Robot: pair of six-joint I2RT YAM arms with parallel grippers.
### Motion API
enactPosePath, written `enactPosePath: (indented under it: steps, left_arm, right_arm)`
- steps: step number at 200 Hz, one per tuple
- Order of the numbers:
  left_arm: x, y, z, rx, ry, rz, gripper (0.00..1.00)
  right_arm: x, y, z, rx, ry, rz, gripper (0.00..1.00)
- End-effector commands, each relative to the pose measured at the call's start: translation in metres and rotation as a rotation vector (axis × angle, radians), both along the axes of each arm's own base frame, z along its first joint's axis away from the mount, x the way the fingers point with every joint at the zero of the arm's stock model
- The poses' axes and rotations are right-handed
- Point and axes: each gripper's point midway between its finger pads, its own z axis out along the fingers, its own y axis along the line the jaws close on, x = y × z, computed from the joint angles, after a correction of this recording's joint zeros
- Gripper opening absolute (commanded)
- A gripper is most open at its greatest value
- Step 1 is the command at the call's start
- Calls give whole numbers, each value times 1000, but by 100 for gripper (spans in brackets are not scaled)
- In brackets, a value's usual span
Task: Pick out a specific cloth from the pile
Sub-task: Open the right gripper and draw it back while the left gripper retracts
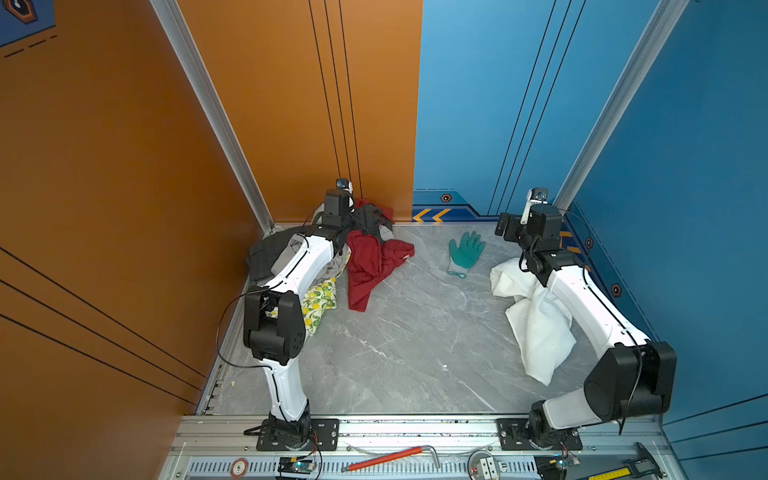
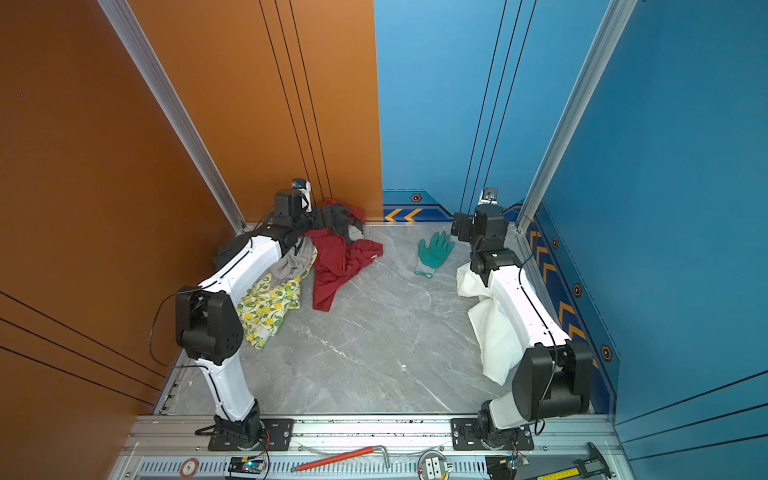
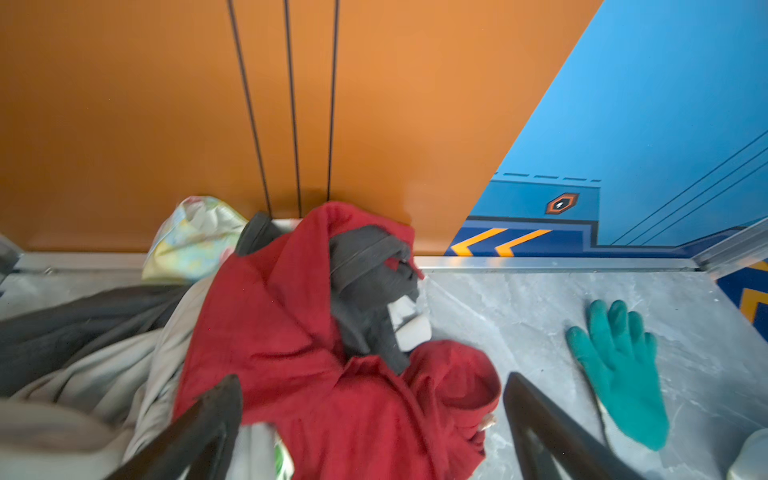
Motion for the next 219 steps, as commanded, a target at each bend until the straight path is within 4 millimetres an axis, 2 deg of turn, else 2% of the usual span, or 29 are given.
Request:
enactPosePath:
  steps: [1,32,59,63,70,93,115,136,166,186,201,219]
  left_arm:
    - [-11,34,45,-6,-222,127,98]
    - [-46,55,10,39,-167,189,98]
    - [-80,70,-5,113,-153,215,98]
    - [-87,73,-18,127,-130,221,98]
    - [-96,79,-23,136,-123,233,98]
    - [-121,101,-40,144,-99,288,98]
    - [-140,122,-58,129,-76,338,98]
    - [-151,131,-72,125,-77,358,98]
    - [-154,134,-100,151,-25,351,98]
    - [-162,141,-118,220,6,379,99]
    - [-165,155,-116,219,-14,429,98]
    - [-162,162,-116,213,-26,432,98]
  right_arm:
    - [-11,0,6,-24,-82,44,100]
    - [-45,-11,-20,-28,-64,31,100]
    - [-78,-21,-42,-36,-42,13,100]
    - [-82,-23,-46,-40,-39,9,100]
    - [-90,-26,-51,-45,-41,2,100]
    - [-109,-37,-66,-61,-73,-35,100]
    - [-120,-49,-91,-46,-42,-83,100]
    - [-123,-49,-109,-21,-32,-92,100]
    - [-127,-50,-140,-32,35,-112,100]
    - [-131,-52,-148,-37,33,-130,100]
    - [-132,-54,-156,-35,39,-140,100]
    - [-131,-52,-164,-32,55,-135,100]
